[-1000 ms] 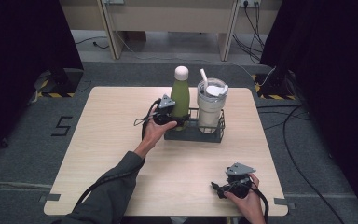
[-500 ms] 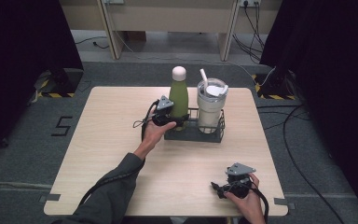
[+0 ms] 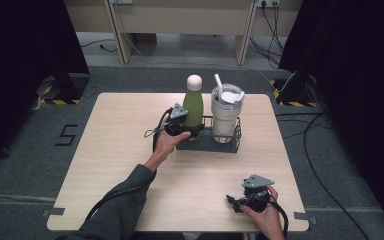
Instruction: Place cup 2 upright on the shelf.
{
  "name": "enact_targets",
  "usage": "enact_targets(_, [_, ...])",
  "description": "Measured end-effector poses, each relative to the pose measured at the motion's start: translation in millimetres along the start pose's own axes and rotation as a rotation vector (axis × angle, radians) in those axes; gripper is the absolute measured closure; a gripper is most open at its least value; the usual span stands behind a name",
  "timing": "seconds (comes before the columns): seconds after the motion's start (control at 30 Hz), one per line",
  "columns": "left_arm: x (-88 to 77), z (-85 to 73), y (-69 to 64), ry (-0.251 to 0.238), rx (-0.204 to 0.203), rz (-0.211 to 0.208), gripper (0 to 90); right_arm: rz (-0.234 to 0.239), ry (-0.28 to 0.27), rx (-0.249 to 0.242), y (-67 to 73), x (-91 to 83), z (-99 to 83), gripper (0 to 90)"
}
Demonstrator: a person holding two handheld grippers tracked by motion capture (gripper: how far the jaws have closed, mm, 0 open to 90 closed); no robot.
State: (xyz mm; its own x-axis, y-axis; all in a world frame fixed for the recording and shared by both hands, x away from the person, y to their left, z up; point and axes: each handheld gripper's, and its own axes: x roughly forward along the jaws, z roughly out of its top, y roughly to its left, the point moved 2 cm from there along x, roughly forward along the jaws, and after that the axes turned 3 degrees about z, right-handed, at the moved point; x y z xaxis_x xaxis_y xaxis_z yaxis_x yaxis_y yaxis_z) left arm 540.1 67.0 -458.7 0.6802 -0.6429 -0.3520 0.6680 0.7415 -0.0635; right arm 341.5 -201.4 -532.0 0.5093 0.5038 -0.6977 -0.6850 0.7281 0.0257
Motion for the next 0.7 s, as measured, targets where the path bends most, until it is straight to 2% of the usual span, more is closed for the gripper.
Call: enact_targets(0.7, [-6.0,-2.5,1.2,-0.007,-0.02,-0.006,14.5,0.001,0.0,0.0,0.0,0.0,0.0,11.0])
